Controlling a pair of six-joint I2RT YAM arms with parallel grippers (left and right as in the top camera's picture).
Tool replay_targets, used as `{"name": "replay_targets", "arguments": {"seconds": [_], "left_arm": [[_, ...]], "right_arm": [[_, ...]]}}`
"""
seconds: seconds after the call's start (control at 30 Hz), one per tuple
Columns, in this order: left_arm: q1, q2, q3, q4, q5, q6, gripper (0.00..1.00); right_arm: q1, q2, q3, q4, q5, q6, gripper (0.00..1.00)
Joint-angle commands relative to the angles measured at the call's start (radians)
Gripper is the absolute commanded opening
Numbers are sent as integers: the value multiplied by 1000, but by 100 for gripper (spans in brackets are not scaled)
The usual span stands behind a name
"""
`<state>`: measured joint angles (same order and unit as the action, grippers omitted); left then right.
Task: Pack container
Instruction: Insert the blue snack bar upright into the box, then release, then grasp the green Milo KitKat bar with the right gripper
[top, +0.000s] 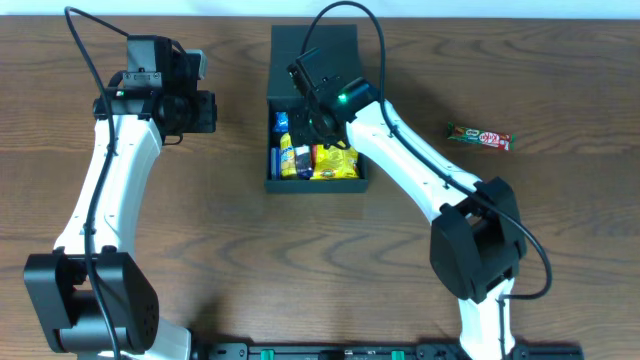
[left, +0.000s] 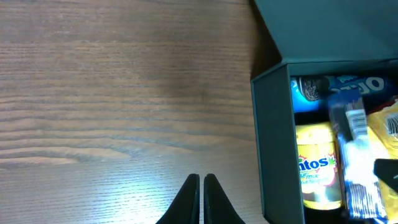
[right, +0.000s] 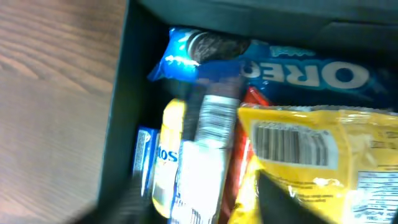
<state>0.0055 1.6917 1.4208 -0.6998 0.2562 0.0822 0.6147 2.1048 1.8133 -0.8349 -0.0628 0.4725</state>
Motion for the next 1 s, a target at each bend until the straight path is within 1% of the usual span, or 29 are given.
{"name": "replay_targets", "arguments": {"seconds": [0.0,0.03,0.07,0.17,0.27,0.33,0.4,0.43,0.5,0.63,0.7,0.73,0.9,0.93,0.97], "left_arm": [[1,3,1,-3,3,0,6],[1,3,1,-3,3,0,6],[1,3,1,-3,3,0,6],[1,3,1,-3,3,0,6],[1,3,1,-3,3,0,6],[1,3,1,-3,3,0,6],[1,3,1,-3,3,0,6],[1,3,1,-3,3,0,6],[1,3,1,-3,4,0,6],[1,3,1,-5,4,-1,6],[1,3,1,-4,4,-1,6],[1,3,1,-3,4,-1,6],[1,3,1,-3,3,0,6],[1,3,1,-3,3,0,6],[1,3,1,-3,3,0,6]], "right_arm": [[-9,9,14,6,37,5,90],[-12,7,17,6,37,5,96],[-14,3,21,5,37,5,99],[-26,-20,38,5,48,-8,99],[-51,-68,64,-10,167,-79,99],[-71,-102,74,-13,274,-152,99],[-103,-133,74,-2,350,-296,99],[-125,-141,74,1,367,-373,99],[-173,-145,74,-8,379,-450,99],[-308,-128,69,-60,372,-397,99],[-378,-114,67,-80,335,-409,99],[-411,-108,66,-89,310,-447,99],[-552,-85,43,-130,106,-859,99],[-578,-82,40,-145,77,-920,99],[-598,-78,39,-156,61,-948,99]]}}
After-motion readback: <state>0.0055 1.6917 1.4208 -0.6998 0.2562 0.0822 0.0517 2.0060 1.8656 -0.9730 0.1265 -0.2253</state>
